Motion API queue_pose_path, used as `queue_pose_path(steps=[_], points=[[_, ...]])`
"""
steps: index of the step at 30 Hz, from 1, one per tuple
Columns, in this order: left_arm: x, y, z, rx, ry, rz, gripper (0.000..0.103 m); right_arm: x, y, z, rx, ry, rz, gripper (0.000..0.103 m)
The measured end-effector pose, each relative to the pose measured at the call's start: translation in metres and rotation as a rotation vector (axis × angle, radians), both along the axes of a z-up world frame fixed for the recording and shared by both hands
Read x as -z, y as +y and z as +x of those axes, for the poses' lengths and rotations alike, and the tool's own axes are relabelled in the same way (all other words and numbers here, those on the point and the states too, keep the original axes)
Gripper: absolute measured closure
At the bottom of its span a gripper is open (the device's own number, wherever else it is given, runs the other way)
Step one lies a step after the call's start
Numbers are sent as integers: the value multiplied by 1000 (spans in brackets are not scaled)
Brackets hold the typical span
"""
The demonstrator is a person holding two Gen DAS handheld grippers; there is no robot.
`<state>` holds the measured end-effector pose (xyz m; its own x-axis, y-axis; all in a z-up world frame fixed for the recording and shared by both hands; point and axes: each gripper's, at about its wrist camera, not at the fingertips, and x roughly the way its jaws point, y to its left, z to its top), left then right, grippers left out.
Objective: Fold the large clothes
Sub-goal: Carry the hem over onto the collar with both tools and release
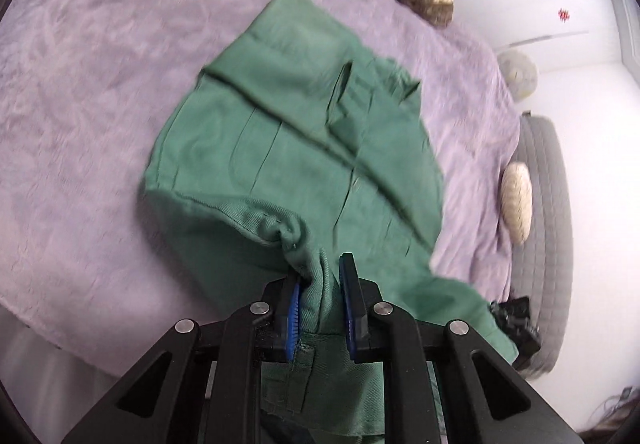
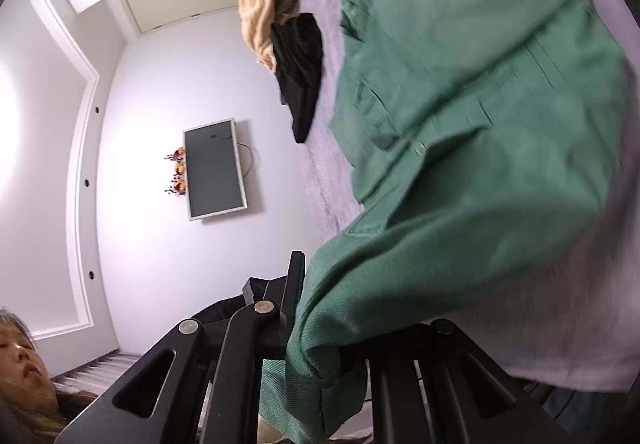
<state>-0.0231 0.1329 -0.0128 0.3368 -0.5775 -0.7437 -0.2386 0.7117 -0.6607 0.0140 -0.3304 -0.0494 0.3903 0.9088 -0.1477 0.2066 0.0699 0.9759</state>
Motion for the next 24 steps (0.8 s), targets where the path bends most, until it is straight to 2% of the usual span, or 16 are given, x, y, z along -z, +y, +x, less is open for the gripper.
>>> queue_pose_path(steps=[3, 8, 11, 15, 19, 22, 24], points=[[-7, -9, 31, -30, -49, 8, 84, 0, -12, 30, 41, 0, 13, 91], [-6, -9, 93, -22, -76, 40, 84, 6, -32, 84, 129, -3, -23, 91], [0, -9, 137, -9, -101, 81, 84, 25, -43, 117, 205, 50, -45, 91], [18, -6, 208, 1, -87, 192, 84, 58, -61, 155, 294, 156, -108, 91], [38, -6, 263, 39, -60, 327, 84, 93, -65, 181, 302, 289, -178, 86], [54, -13, 288, 95, -11, 389, 84, 98, -65, 192, 295, 321, -212, 81], [55, -14, 291, 111, -6, 412, 83, 91, -64, 192, 276, 307, -239, 76]])
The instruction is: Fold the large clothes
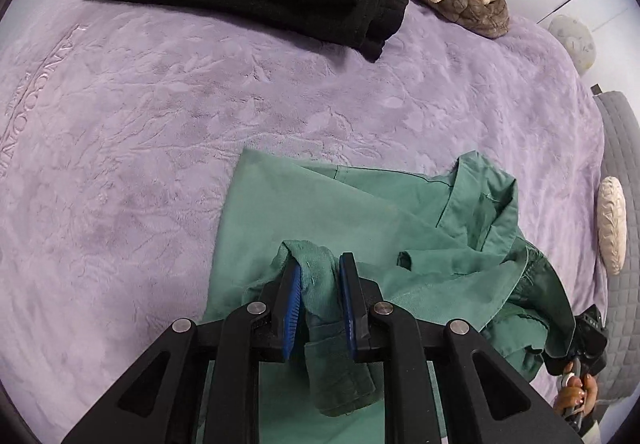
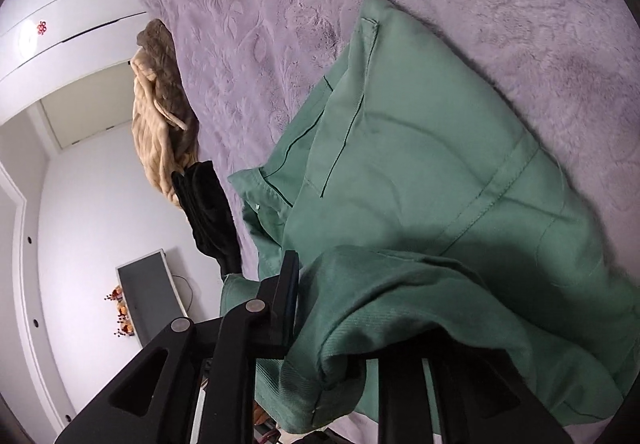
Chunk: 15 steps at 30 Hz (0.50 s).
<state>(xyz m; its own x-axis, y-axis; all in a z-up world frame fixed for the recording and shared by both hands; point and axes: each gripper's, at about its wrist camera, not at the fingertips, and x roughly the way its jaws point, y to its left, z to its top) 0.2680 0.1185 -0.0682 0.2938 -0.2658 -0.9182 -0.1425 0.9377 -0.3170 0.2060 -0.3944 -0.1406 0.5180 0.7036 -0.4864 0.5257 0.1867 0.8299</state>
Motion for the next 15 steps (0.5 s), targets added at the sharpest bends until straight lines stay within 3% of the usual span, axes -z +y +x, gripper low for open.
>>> queue_pose_path(steps=[2, 3, 4, 5, 7, 9, 11, 13, 15], points=[[-4, 0, -1, 15, -9, 10, 75, -14, -3, -1, -10, -40, -30, 48], [-11, 0, -4, 19, -34, 42, 49, -22, -6, -4, -7, -57, -48, 27], [-19, 1, -7, 14, -69, 92, 14, -33, -11, -6, -6, -81, -93, 24], [-30, 2, -13, 5, -124, 148, 6, -43, -15, -7, -18, -95, -151, 24], [-44, 4, -20, 28, -172, 192, 4, -61, -18, -10, -52, -108, -261, 24], [-48, 5, -24, 47, -168, 231, 4, -75, -16, -15, -113, -108, -392, 24], [-46, 4, -30, 78, -164, 270, 4, -84, -6, -24, -200, -122, -513, 31], [-39, 2, -38, 103, -150, 290, 4, -82, 9, -30, -297, -133, -587, 53], [-25, -5, -45, 133, -114, 278, 4, -71, 29, -29, -398, -137, -579, 64]])
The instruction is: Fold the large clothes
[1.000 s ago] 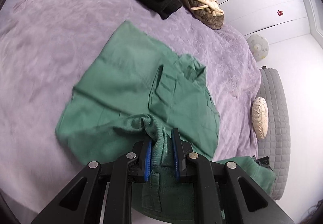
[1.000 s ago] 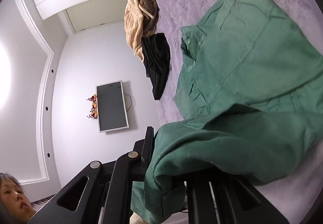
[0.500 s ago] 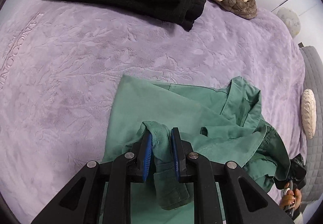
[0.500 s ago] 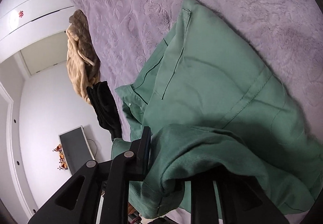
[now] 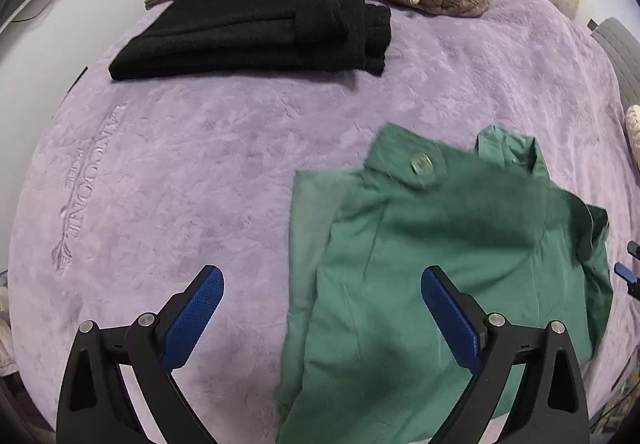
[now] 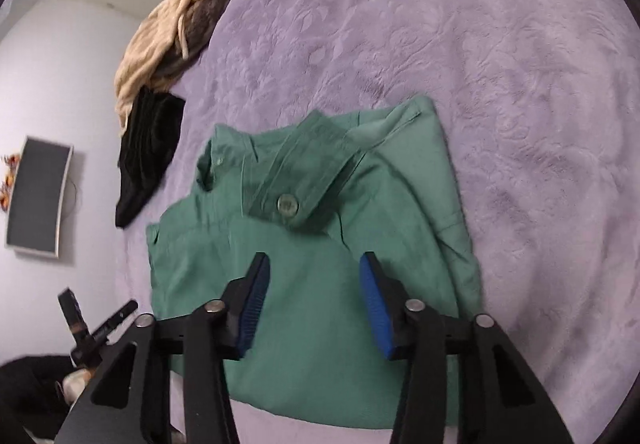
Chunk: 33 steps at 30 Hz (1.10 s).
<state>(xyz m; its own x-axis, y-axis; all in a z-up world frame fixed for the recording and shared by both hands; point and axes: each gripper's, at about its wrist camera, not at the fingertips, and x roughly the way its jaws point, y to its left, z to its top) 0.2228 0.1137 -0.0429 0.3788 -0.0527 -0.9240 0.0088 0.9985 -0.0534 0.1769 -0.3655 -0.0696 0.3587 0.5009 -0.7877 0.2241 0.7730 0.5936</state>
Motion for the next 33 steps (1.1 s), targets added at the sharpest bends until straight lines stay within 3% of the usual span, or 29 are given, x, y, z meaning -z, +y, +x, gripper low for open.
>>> queue_pose_path(steps=[4, 7, 10, 12, 15, 17, 18, 19, 21, 25, 29, 33], points=[[30, -27, -6, 58, 66, -7, 4, 17, 25, 20, -86, 21, -41, 66], [44, -58, 3, 97, 58, 5, 4, 24, 24, 50, -64, 5, -122, 66], [57, -81, 15, 105, 20, 69, 4, 28, -5, 72, 59, -9, -188, 66], [66, -83, 23, 82, 33, 57, 4, 28, -31, 75, 178, -2, -212, 66], [70, -77, 28, 49, 42, 55, 4, 33, -68, 67, 320, 21, -75, 66], [67, -70, 26, 39, 42, 56, 4, 21, -70, 56, 327, 14, -86, 55], [64, -65, 23, 37, 39, 57, 4, 15, -67, 51, 311, 5, -83, 44], [60, -61, 21, 37, 35, 60, 4, 8, -60, 44, 284, -14, -57, 38], [51, -51, 17, 36, 29, 59, 4, -2, -35, 30, 215, -48, 52, 38], [35, -16, 1, 18, 54, 2, 4, -1, 55, -6, 39, -32, 296, 34], [35, 16, -23, 10, 108, -73, 4, 35, 163, -51, -79, 113, 466, 31], [47, 26, -49, 31, 161, -115, 4, 78, 225, -76, -19, 235, 528, 31]])
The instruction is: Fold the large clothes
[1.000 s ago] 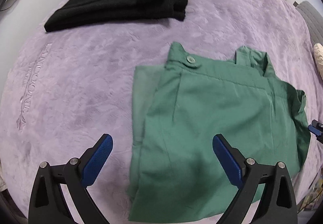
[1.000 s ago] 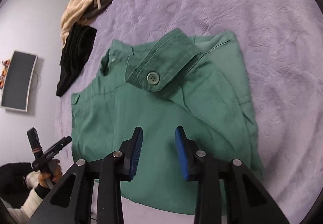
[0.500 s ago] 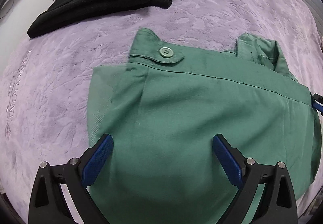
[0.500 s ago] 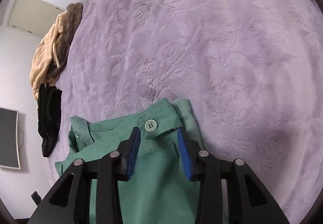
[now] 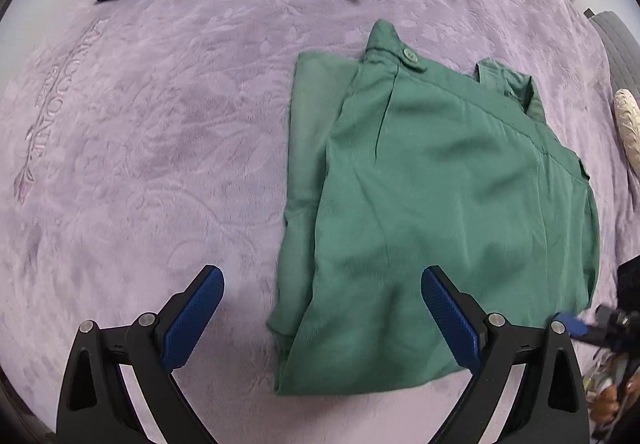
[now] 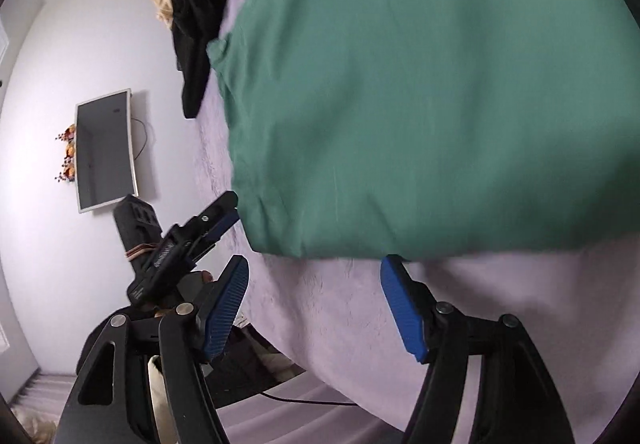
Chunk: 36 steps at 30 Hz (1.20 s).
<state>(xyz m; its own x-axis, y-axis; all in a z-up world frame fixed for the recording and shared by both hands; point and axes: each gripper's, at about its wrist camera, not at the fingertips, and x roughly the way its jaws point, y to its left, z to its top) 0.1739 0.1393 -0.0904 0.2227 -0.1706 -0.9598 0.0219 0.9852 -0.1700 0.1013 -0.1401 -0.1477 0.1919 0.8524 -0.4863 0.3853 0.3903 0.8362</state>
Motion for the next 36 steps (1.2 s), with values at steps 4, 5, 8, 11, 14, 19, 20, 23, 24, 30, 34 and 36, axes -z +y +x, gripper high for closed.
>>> queue_pose_path(steps=[4, 5, 8, 11, 14, 19, 20, 23, 24, 30, 34, 36], points=[[13, -9, -15, 59, 23, -43, 5, 18, 8, -3, 157, 51, -2, 31], [15, -13, -16, 73, 22, -49, 9, 19, 6, -1, 194, 61, 0, 31], [25, -18, -15, 96, 56, -55, 55, 12, -5, 7, 221, 70, -25, 74], [22, -8, -11, 87, 64, -136, 93, -11, -2, 10, 168, -7, -67, 92], [-3, 3, -22, 111, -4, -215, 93, -20, -1, 4, 102, -43, -125, 93], [11, 18, -50, 100, 31, -207, 99, 26, 17, -18, 29, 82, -199, 99], [25, 20, -56, 86, 58, -195, 99, 33, 20, -22, 22, 104, -203, 103], [53, 23, -69, 69, 94, -168, 99, 30, 20, -27, 9, 102, -177, 103], [55, 24, -74, 66, 91, -165, 99, 24, 20, -28, -25, 85, -187, 103], [23, 27, -84, 53, 61, -120, 99, -40, -17, -26, -119, -86, -301, 97], [-10, 25, -79, 44, 0, -90, 99, -68, -85, -15, 33, -142, -463, 39], [-23, 22, -66, 39, -35, -78, 99, -71, -122, -9, 106, -120, -541, 41]])
